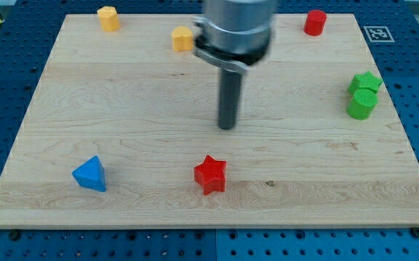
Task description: Move the blue triangle towards bottom right
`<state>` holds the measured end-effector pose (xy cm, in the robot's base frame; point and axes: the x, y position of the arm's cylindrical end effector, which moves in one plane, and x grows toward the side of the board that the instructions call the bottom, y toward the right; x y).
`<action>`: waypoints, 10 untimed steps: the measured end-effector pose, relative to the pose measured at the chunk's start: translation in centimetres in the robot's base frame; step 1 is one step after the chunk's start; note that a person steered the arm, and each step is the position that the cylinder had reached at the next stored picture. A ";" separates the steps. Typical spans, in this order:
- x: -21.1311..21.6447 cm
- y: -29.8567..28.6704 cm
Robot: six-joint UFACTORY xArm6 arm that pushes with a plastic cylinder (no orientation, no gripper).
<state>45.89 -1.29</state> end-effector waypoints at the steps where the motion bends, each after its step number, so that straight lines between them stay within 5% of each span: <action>1: -0.9 -11.9; 3: 2.3 -29.0; 4: 5.1 -29.1; 5: 12.7 -29.1; 10: 11.6 -15.1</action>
<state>57.54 -16.38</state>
